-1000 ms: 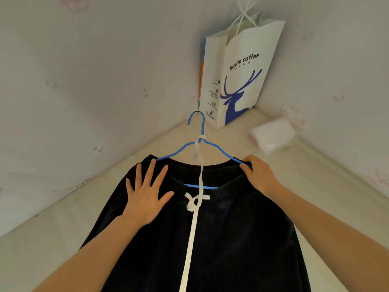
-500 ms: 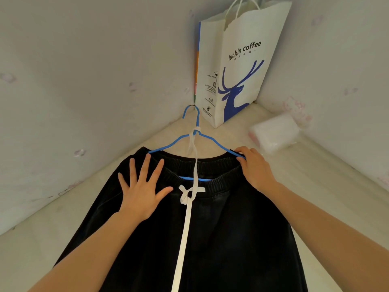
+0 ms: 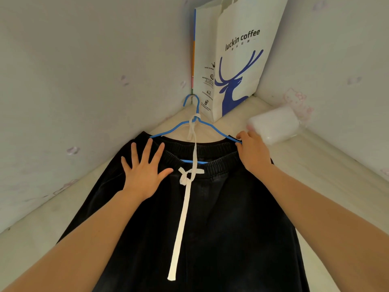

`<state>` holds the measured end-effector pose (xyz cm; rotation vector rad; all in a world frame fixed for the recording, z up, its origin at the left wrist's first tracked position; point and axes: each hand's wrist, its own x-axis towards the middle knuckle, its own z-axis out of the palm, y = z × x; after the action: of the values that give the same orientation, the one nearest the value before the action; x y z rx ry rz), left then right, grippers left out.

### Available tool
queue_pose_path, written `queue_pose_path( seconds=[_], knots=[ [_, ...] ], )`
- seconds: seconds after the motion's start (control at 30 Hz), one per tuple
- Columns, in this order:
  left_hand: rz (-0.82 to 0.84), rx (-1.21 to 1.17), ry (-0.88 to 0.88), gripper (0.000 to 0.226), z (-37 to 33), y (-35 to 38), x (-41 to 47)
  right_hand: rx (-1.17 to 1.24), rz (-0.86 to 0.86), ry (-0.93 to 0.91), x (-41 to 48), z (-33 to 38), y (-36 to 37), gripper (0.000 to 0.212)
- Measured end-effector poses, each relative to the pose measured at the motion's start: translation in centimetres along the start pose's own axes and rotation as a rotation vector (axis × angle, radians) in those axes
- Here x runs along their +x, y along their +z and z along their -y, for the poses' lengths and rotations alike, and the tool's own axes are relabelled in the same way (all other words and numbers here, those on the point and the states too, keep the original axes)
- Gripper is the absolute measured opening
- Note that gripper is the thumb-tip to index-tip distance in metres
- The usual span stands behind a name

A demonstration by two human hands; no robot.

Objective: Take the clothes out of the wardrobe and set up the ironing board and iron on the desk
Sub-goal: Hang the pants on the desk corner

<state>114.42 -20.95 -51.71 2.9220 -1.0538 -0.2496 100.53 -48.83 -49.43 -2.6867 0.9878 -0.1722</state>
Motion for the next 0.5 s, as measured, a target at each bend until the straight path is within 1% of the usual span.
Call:
queue_pose_path(
  seconds=[0.13,0.23,0.3,0.5],
  knots=[
    [-0.018,-0.010,-0.038,0.077,-0.9,-0.1,-0.6,0.000,0.083,-0.079,-0.6,0.6,-1.0,0.035],
    [-0.006,-0.033,-0.072,0.074,-1.8,-0.3,-1.1,-0.109,0.144,-0.134,-2.3,0.9,-1.2,0.046],
    [0.002,-0.066,-0.085,0.071,-2.3,-0.6,-1.5,-0.183,0.172,-0.138,-3.9,1.1,-1.3,0.052],
    [-0.012,-0.176,-0.054,0.067,-2.2,-1.1,-5.2,-0.161,0.205,-0.110,-10.3,2.2,-1.7,0.059]
  ],
)
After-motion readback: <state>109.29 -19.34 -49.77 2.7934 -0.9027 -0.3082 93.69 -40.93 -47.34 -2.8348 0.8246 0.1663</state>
